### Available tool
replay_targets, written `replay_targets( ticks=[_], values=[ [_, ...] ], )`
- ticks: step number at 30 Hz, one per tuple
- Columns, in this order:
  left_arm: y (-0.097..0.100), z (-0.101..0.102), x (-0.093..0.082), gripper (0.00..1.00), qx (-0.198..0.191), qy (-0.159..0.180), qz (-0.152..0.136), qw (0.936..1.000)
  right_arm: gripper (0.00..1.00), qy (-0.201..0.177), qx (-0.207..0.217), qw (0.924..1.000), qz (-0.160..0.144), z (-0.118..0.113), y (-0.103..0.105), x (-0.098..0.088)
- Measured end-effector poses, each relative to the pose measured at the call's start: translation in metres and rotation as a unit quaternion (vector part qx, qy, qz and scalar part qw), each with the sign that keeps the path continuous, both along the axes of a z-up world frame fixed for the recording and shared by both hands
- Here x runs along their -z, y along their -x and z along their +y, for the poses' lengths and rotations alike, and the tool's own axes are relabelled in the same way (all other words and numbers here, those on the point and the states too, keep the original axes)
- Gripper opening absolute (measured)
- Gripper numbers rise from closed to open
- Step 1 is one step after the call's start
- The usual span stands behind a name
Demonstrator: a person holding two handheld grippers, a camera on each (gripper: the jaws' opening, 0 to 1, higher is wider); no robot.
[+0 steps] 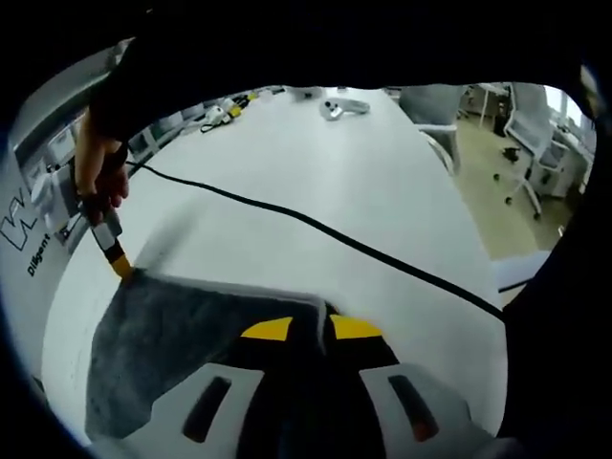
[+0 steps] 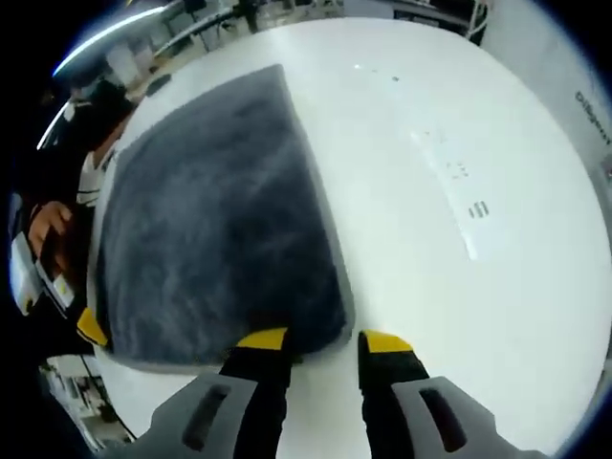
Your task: Open the folded towel by lifting each exposed corner and separating the folded layers until the towel lies flat within the target outline without major curled edges
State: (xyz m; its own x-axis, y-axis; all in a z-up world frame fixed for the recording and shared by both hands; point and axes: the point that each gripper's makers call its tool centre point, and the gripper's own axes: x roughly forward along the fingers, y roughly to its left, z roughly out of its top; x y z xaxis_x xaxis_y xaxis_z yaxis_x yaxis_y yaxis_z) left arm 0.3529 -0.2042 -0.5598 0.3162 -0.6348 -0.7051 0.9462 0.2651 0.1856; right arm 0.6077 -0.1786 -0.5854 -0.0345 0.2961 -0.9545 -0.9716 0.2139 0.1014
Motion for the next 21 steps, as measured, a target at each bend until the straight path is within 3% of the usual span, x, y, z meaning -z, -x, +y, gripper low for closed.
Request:
replay_targets(
  ticks=[3,6,8,21],
  values=[
    [0.001,0.001,-0.001,0.12,-0.002,0.002,0.001,1.0000,0.19,0.002,-0.002,1.0000,0.001,-0.001,-0.002,-0.002],
    [0.002,0.001,-0.004,0.08,-0.002,0.006,0.000,1.0000,0.10,0.003,-0.001,0.9999,-0.017,-0.003,-0.010,-0.005],
    [0.001,0.001,-0.004,0.04,-0.003,0.010,0.005,0.9999,0.09,-0.004,0.016,0.9998,-0.008,-0.002,-0.010,-0.006],
    [0.000,0.001,-0.006,0.03,-0.009,0.019,0.021,0.9996,0.06,0.008,0.013,0.9998,-0.014,-0.003,-0.012,-0.005]
  ],
)
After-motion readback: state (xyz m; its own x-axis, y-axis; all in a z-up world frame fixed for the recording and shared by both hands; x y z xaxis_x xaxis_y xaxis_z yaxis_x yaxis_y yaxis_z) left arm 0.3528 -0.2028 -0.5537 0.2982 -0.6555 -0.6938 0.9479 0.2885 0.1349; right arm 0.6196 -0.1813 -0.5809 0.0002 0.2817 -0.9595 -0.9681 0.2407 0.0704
